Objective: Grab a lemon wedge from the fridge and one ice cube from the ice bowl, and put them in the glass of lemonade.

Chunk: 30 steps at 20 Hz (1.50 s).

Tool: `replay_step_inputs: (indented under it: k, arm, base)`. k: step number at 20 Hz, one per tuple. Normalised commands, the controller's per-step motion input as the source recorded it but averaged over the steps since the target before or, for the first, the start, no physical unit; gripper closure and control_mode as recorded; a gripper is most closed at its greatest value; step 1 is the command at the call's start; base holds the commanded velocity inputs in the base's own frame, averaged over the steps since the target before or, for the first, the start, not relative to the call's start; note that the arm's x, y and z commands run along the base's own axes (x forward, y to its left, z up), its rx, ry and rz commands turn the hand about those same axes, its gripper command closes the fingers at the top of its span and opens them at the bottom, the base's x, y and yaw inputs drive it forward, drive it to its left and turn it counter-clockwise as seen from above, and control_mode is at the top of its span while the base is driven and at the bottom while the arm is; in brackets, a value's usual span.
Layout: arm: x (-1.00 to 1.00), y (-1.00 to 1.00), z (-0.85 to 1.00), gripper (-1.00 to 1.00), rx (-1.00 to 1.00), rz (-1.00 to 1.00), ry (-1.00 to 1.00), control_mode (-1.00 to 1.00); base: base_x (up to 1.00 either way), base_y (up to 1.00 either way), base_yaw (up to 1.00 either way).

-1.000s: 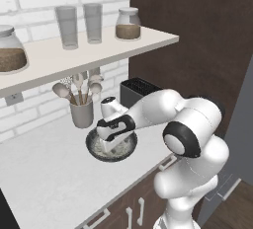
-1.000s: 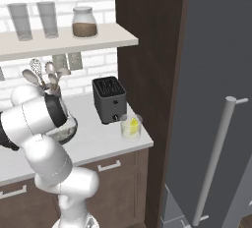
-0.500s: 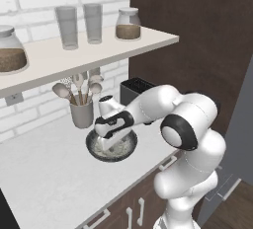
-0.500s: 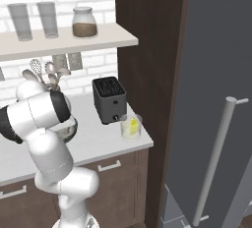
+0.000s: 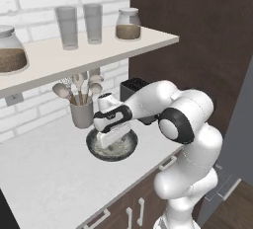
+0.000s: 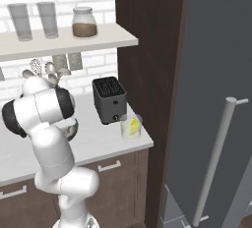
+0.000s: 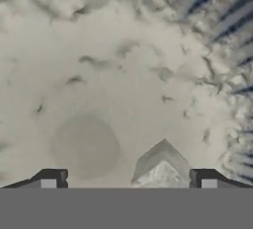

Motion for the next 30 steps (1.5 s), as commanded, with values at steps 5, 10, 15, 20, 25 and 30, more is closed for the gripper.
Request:
replay_step_inputs:
  k: [5, 10, 15, 20, 25, 30]
  arm:
    - [-0.47, 0.0, -0.19, -1.0, 0.0, 0.0, 0.06, -1.0]
    - [-0.75, 0.01, -0.04, -1.0, 0.0, 0.0, 0.0, -1.0]
    - [-0.36, 0.0, 0.0, -1.0, -0.01, 0.0, -0.04, -1.0]
    - [0.0, -0.01, 0.0, -1.0, 0.0, 0.0, -0.02, -1.0]
    - [0.14, 0.0, 0.0, -1.0, 0.0, 0.0, 0.0, -1.0]
    - [0.34, 0.0, 0.0, -1.0, 0.0, 0.0, 0.0, -1.0]
  base:
    - [0.0, 0.0, 0.0]
    - [0.0, 0.0, 0.0]
    - [0.0, 0.0, 0.0]
    - [0.0, 0.0, 0.0]
    - [0.0, 0.0, 0.0]
    - [0.0, 0.0, 0.0]
